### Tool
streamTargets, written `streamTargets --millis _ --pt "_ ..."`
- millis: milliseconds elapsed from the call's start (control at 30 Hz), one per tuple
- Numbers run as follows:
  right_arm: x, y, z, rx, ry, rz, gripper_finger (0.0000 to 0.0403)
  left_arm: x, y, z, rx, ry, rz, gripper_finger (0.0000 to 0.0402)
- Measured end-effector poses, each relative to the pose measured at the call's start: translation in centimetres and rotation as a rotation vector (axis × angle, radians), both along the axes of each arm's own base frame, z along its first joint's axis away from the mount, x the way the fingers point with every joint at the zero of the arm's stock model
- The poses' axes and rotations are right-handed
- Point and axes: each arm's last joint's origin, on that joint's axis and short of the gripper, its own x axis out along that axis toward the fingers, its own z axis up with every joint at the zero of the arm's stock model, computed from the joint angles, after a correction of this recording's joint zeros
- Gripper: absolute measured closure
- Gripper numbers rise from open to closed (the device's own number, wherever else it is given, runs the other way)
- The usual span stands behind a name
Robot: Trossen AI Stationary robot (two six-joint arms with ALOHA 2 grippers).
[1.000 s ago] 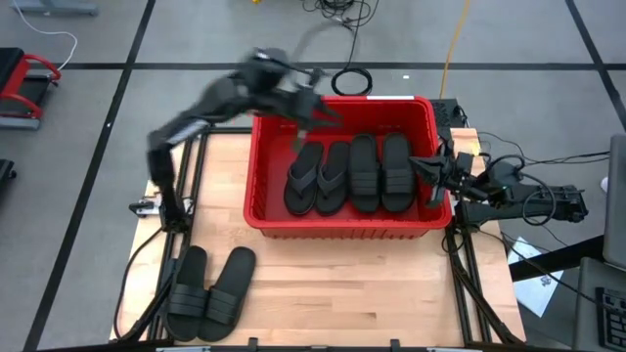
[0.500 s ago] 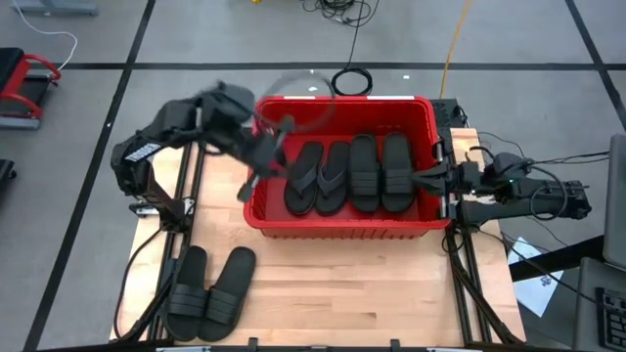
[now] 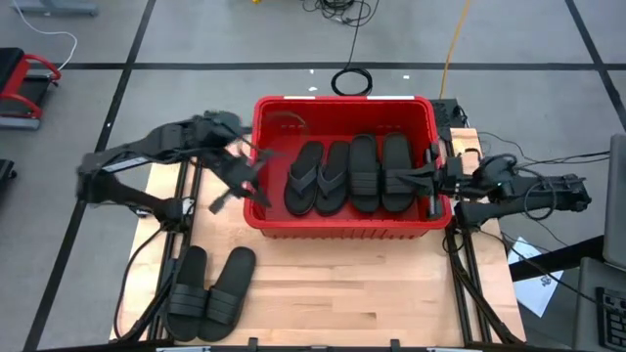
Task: Pick and place slides into bin
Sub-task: Put the black slide into the red container
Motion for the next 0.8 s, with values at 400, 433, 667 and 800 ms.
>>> streamTargets --millis 400,433,667,800 --pt "0.2 2.6 -2.7 0.043 -0.077 0.031 0.0403 -6.8 -1.7 -2.4 -0.341 -0.392 0.308 0.0402" --pt "0.2 2.8 -2.7 0.041 -0.075 0.033 0.0403 -6.9 -2.1 -2.8 -0.366 -0.386 0.302 0.0402" --pt "-1.1 3.3 -2.4 0.045 -0.093 0.097 0.0403 -5.7 -4.0 -7.6 -0.486 -0.107 0.277 0.0402" --pt "-1.7 3.1 -2.1 0.054 -0.12 0.1 0.0403 -5.8 -5.5 -9.3 -0.593 0.11 0.189 0.0401"
